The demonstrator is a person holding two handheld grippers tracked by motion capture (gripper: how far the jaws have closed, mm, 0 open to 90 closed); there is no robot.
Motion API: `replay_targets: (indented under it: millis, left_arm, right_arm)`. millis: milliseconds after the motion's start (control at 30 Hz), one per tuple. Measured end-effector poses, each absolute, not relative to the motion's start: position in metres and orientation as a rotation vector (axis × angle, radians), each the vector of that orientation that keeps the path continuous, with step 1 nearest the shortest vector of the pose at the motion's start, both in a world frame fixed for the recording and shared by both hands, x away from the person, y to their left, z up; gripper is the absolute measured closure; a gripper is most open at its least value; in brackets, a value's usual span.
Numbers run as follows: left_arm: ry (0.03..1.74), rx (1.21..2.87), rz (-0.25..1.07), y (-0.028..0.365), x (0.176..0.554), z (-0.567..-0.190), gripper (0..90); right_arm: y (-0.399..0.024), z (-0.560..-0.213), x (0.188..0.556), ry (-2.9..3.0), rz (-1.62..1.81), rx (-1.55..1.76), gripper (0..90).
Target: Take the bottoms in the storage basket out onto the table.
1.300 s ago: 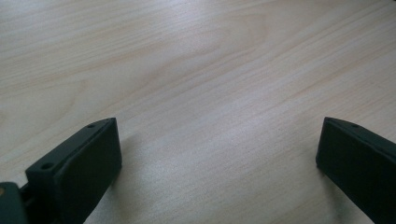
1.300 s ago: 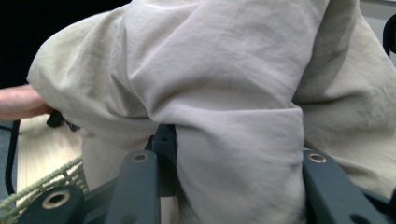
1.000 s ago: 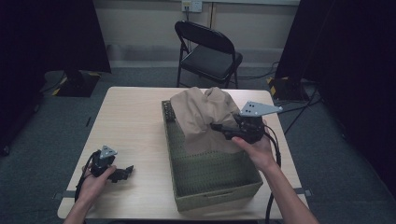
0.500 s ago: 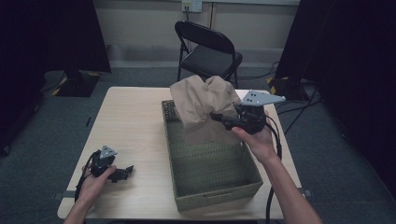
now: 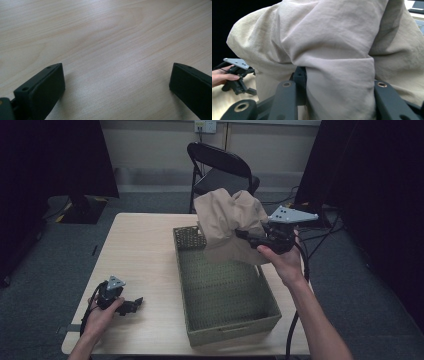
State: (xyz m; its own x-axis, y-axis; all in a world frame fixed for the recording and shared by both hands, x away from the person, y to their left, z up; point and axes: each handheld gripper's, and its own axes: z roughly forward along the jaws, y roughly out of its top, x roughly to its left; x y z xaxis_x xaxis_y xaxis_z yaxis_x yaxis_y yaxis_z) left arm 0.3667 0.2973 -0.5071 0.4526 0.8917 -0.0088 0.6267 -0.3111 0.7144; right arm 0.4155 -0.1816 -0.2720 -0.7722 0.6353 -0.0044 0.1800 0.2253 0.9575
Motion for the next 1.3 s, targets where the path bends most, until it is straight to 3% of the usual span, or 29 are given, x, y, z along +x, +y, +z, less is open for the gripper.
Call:
replay_targets:
  millis: [700, 1300]
  left_arm:
    - [1.264, 2.049, 0.520, 0.297, 0.367, -0.507, 0.0]
    - [1.264, 2.050, 0.521, 0.297, 0.367, -0.507, 0.0]
  right_arm:
    - [-0.244, -0.273, 0.434, 2.004, 1.458, 0.921, 57.3]
    - [-0.293, -0.323, 0.469, 1.986, 1.278, 1.122, 57.2]
